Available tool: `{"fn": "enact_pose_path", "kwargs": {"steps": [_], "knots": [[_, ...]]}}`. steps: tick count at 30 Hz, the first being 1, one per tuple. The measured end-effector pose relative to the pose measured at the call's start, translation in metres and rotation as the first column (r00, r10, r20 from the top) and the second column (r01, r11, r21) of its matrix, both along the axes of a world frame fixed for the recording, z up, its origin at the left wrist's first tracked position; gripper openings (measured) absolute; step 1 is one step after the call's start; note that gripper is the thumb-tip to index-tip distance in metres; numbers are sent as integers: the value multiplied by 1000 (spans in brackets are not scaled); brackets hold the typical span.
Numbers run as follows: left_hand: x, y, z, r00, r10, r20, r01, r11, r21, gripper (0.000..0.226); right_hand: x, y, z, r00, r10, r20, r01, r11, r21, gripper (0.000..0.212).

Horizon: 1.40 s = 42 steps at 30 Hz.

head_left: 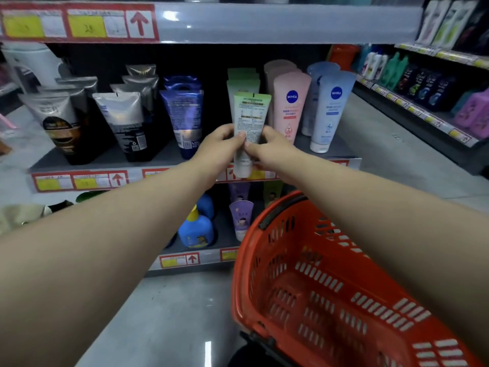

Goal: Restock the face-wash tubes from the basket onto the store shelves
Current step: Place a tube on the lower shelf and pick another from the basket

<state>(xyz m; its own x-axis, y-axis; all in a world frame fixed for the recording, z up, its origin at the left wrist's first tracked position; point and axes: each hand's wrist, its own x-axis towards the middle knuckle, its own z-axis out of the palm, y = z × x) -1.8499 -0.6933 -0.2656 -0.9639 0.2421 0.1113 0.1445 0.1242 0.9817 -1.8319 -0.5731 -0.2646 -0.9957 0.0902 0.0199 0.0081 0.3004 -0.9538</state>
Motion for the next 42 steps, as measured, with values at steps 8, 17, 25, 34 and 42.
{"fn": "enact_pose_path", "kwargs": {"steps": [8, 17, 25, 34, 42], "knots": [[-15, 8, -2, 995, -55, 82, 50, 997, 60, 34, -18, -3, -3, 999, 7, 45, -8, 999, 31, 37], [-26, 5, 4, 993, -62, 98, 56, 997, 57, 35, -26, -6, 3, 1000, -8, 9, 8, 1000, 8, 36], [-39, 6, 15, 995, -49, 89, 49, 999, 1, 35, -29, -7, 16, 1000, -13, 7, 13, 999, -39, 36], [-45, 10, 12, 998, -63, 10, 64, 997, -43, 34, -35, -4, 17, 994, -91, -53, 91, 996, -12, 37], [-37, 1, -7, 999, -37, -36, 33, 994, -108, 37, -33, -13, 3, 987, -147, -61, 153, 982, 112, 45]]}}
